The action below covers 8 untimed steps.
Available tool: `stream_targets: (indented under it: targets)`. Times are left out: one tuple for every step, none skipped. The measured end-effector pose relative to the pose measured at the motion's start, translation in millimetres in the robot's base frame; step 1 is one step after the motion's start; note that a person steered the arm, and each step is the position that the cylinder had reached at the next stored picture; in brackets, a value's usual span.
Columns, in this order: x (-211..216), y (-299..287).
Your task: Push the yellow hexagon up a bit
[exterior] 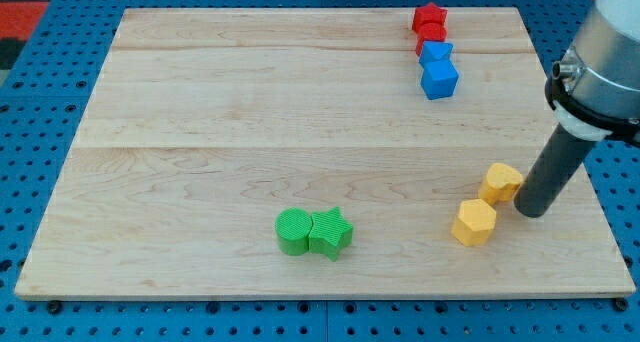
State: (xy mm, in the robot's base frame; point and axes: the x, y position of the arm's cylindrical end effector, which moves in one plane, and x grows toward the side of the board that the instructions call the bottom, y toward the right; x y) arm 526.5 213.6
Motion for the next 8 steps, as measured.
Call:
stream_targets:
  targets:
    - [-17.8, -12.0]
    - [-30.1, -26.2]
    - [-32.0, -26.1]
    - [-4.9, -4.8]
    - [31.8, -11.3]
    - [50.5, -49.9]
    - [50.9, -87.2]
    - [39.8, -90.0]
